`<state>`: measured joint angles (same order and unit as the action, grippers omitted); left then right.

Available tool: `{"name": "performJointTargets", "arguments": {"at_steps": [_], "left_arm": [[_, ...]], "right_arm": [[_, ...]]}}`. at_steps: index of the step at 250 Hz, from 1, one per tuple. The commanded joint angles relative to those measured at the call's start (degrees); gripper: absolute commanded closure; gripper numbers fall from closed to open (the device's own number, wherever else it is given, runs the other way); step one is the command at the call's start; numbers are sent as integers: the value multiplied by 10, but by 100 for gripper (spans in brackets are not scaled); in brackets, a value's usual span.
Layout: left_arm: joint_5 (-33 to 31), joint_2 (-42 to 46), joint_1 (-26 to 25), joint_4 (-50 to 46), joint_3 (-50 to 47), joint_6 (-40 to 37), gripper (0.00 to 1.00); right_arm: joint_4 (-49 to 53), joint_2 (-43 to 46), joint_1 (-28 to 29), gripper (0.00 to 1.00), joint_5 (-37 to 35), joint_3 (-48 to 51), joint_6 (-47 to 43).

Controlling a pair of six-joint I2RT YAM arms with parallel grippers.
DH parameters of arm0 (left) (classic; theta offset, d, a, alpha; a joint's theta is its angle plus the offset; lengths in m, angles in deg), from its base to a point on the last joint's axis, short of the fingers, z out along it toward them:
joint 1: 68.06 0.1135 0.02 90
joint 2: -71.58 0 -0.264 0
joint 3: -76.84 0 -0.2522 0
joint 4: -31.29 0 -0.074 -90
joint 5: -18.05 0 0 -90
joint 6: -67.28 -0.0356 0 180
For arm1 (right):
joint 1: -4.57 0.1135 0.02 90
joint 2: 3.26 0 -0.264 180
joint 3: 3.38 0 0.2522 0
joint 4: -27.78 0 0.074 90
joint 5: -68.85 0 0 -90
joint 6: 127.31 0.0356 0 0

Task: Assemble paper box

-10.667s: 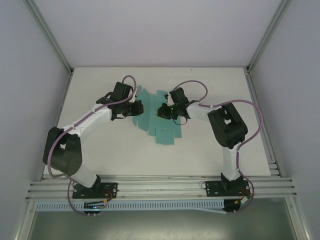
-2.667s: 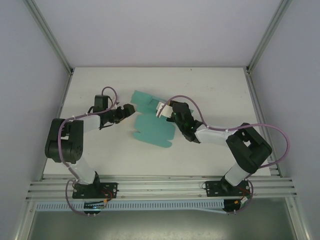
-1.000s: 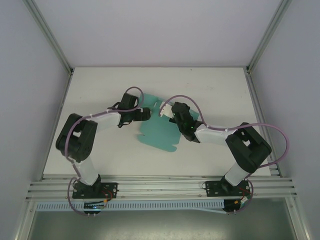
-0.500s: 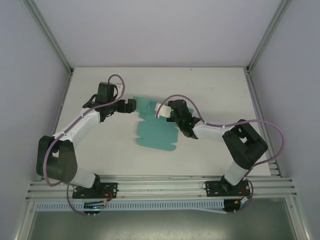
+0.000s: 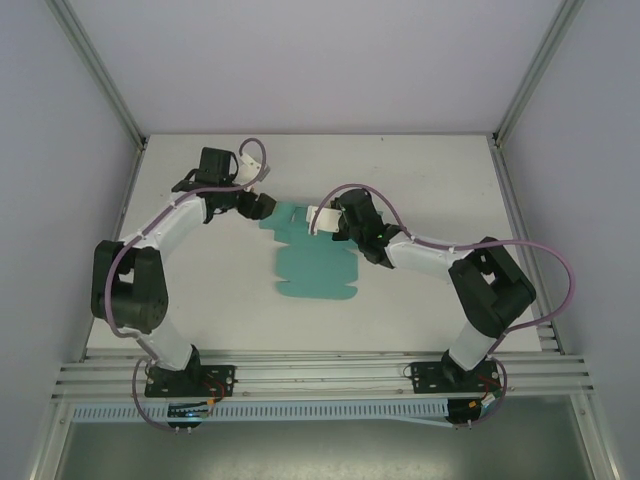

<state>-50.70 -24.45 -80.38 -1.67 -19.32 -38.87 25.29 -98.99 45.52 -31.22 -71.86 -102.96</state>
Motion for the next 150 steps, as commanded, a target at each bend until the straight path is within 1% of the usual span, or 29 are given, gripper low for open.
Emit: {"name": "performJointTargets", "arguments": {"at_steps": [1, 15, 33, 44, 50, 57, 63, 70, 84, 94, 114, 127, 150], "left_arm": [[-20, 46, 3, 20, -48, 10, 26], [-29, 65, 2, 28, -67, 5, 18], [-69, 74, 2, 30, -82, 24, 15], [-96, 76, 2, 29, -93, 54, 18], [-106, 78, 2, 32, -93, 74, 23], [-119, 82, 3, 39, -114, 102, 30], [-123, 85, 2, 48, -123, 129, 34], [-117, 88, 3, 56, -135, 156, 34], [-80, 89, 2, 65, -151, 199, 30], [-53, 88, 3, 75, -162, 231, 29], [3, 78, 1, 100, -181, 255, 27], [14, 69, 1, 104, -183, 271, 31], [-3, 55, 1, 105, -191, 286, 32]], "right_arm": [[7, -7, -4, 100, -2, -17, -8], [10, -4, -3, 100, 2, -17, -8], [12, -3, -5, 100, 0, -20, -4], [10, -1, -5, 100, -4, -22, 2], [5, 1, -6, 100, -6, -22, 7], [0, 3, -7, 100, -8, -20, 11], [-3, 4, -8, 100, -10, -19, 15], [-6, 6, -9, 100, -10, -18, 18], [-3, 10, -10, 100, -7, -17, 21], [0, 11, -12, 100, -7, -17, 24], [1, 13, -11, 100, -10, -17, 28], [-1, 18, -10, 100, -8, -16, 33], [-1, 28, -12, 100, -3, -13, 42]]}}
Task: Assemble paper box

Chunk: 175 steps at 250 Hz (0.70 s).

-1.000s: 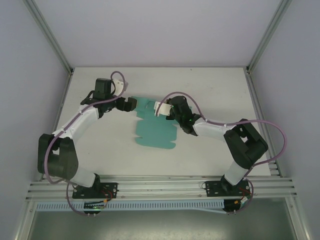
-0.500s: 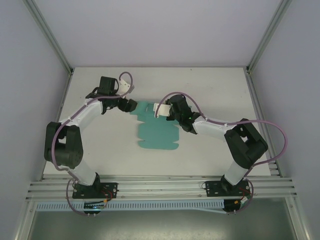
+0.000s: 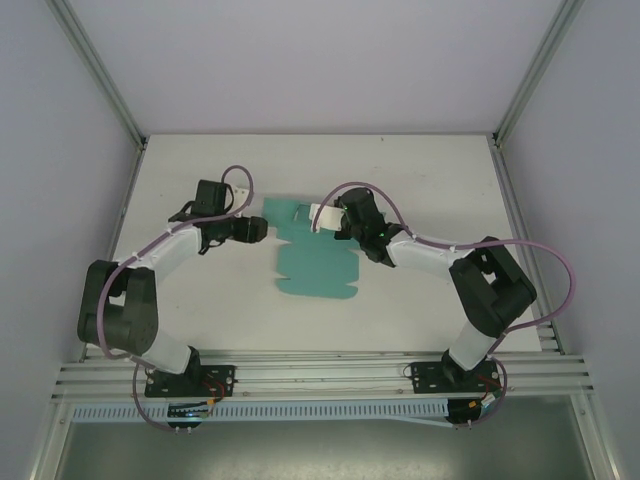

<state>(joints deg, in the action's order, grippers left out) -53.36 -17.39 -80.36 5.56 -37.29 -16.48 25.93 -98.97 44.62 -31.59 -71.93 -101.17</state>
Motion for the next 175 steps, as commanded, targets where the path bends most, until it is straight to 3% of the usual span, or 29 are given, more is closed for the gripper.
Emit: {"name": "performJointTargets", "arguments": {"at_steps": [1, 32, 67, 97, 175], "left_arm": [[23, -16, 1, 34, -13, 63, 31], [40, -37, 0, 73, -22, 86, 31], [54, -59, -1, 81, -8, 103, 56], [120, -47, -8, 130, -22, 112, 60], [138, -66, -48, 168, -10, 131, 75]], "right_arm": [[-7, 28, -3, 100, 1, -13, 25], [-7, 35, -2, 100, 7, -11, 38], [-1, 35, -1, 100, 6, -14, 47], [0, 28, 1, 100, -3, -16, 51], [-9, 19, 9, 100, -10, -15, 63]]}}
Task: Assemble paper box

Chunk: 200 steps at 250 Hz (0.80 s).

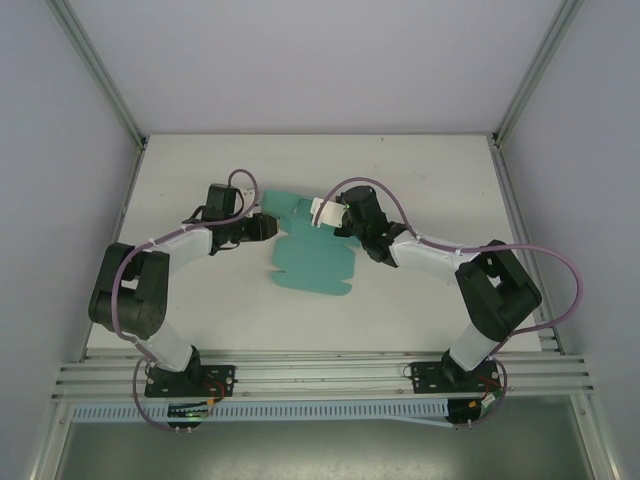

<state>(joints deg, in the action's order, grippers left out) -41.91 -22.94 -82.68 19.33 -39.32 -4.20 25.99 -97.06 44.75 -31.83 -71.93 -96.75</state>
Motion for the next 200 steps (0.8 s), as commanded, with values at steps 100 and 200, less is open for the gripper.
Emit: {"name": "performJointTargets", "arguments": {"at_steps": [100, 200], "left_arm": [[61, -98, -62, 190, -4, 82, 94], [23, -180, -89, 146, 51, 65, 94]], "right_arm": [[-40, -8, 34, 100, -21, 9, 80], [-54, -47, 52, 100, -37, 17, 114]]}}
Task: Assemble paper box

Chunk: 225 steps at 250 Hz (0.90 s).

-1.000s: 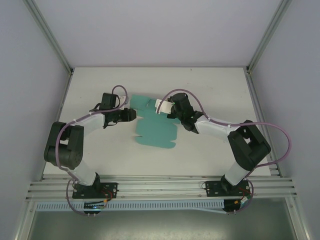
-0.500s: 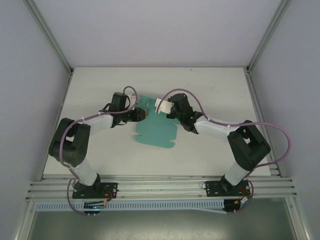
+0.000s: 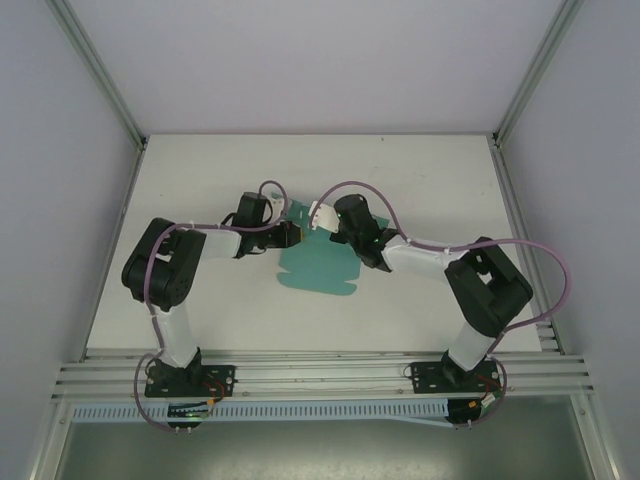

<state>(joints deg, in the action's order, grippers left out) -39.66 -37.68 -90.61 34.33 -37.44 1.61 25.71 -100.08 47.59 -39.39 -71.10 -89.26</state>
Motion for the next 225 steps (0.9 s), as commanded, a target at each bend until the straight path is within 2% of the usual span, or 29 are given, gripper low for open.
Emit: {"name": "performJointTargets", "arguments": {"at_steps": [1, 66, 135, 176, 212, 225], "left_arm": [[1, -33, -9, -5, 33, 6, 94], [-1, -84, -17, -127, 113, -15, 92], [-85, -129, -39, -277, 152, -23, 94], [-113, -137, -47, -308, 146, -31, 94], [-77, -100, -46, -295, 137, -27, 94], [-83, -77, -46, -284, 131, -23, 94]], "right_arm": [[-51, -17, 24, 100, 38, 9, 39], [-53, -25, 29, 100, 28, 15, 34], [-54, -27, 29, 100, 16, 28, 34], [-56, -29, 27, 100, 9, 30, 30], [-58, -25, 23, 100, 5, 30, 25], [-56, -23, 22, 100, 7, 30, 21]]}}
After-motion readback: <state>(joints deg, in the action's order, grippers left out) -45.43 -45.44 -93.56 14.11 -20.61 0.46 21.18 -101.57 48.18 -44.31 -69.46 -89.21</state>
